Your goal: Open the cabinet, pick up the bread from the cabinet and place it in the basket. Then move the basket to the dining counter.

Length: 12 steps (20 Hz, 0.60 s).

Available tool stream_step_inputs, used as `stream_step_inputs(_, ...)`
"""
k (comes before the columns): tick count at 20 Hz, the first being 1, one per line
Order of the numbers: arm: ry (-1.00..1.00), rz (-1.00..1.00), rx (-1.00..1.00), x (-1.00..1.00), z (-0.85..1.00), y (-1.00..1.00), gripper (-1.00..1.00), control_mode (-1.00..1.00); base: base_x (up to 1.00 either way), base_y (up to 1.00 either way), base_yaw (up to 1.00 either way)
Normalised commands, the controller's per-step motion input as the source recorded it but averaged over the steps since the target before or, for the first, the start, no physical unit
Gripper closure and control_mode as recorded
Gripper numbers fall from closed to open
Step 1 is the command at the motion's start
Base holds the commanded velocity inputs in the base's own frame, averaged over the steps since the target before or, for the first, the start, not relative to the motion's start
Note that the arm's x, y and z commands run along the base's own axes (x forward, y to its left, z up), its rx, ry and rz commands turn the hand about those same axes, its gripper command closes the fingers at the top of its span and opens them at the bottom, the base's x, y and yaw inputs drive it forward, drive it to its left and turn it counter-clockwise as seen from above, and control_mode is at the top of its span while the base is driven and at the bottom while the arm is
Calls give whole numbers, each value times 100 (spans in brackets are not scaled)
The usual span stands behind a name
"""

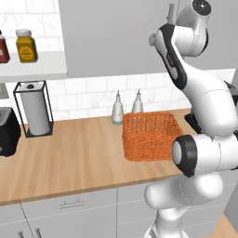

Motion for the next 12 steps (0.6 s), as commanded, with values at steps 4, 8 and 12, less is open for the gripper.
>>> stream_step_inputs(4,-1,0,-1,38,-6,5,100,-100,0,0,0)
stream_step_inputs(8,0,0,0,46,-7,9,100,-100,0,0,0)
stream_step_inputs(12,-2,9,0,13,0,43,100,-100,0,0,0)
